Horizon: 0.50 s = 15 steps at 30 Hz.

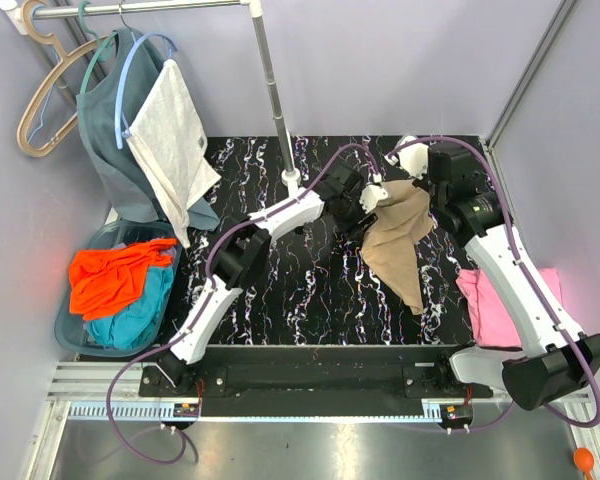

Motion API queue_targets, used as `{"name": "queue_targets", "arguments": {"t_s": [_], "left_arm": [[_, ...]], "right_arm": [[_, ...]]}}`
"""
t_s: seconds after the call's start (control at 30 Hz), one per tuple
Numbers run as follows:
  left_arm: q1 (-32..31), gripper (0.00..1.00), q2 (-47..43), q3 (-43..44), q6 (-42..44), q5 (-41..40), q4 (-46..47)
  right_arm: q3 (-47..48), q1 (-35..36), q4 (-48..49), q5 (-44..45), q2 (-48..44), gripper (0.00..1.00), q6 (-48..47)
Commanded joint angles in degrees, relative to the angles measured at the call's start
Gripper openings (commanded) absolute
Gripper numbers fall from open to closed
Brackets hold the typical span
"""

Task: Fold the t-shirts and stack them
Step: Flatten the tshirt out

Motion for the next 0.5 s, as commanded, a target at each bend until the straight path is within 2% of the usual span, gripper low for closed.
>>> {"name": "queue_targets", "arguments": {"t_s": [0.0,0.3,0.33,0.4,0.47], "left_arm": [[-0.07,0.56,0.67,3.36,-0.65,-1.8,-0.83],[-0.51,0.31,1.64,4.5,-0.56,-2.85,-2.06],[-0.6,0.18,1.9,4.94,-0.65,-3.12,-2.15],[-0.6,0.02,1.99,5.21,-1.17,-3.82,-2.15],[-0.6,0.0,1.91,5.12,-1.0,-4.61,-2.06]], "right_arm": [[0.79,-0.32,1.36,0.18,-2.12,0.0,-1.66],[1.23,-0.32,0.66,0.44,-3.26,0.0,-1.83],[1.32,-0.32,0.57,0.44,-3.35,0.0,-1.66],[1.41,-0.32,0.05,0.44,-3.61,0.0,-1.39],[1.15,-0.32,-0.31,0.53,-3.7,0.0,-1.13]]}}
